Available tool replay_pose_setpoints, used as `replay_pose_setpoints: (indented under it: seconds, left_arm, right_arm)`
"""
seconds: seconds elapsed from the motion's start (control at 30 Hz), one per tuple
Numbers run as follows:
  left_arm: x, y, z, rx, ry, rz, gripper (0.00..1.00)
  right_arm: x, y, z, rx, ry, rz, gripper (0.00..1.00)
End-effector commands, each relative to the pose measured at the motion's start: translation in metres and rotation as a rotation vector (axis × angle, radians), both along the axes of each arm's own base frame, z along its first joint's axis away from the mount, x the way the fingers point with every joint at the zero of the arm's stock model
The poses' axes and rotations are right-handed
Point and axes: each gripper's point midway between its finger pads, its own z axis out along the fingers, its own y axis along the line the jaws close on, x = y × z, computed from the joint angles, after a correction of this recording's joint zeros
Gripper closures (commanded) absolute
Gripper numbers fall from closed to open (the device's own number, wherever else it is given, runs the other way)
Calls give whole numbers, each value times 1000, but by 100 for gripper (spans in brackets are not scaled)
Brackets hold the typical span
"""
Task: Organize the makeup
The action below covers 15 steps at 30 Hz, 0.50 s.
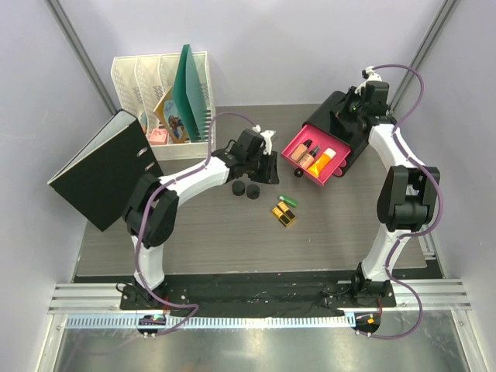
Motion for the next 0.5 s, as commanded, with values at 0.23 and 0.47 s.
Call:
replay_pose_setpoints:
  seconds: [0.23, 0.47]
  left_arm:
    - [13, -55, 0, -250, 66, 32, 83]
    - [25, -81, -7, -380, 129, 89, 100]
  right_arm:
    - [-105, -1, -163, -46, 634, 5, 99]
    - [-106, -2, -161, -50, 631, 2, 99]
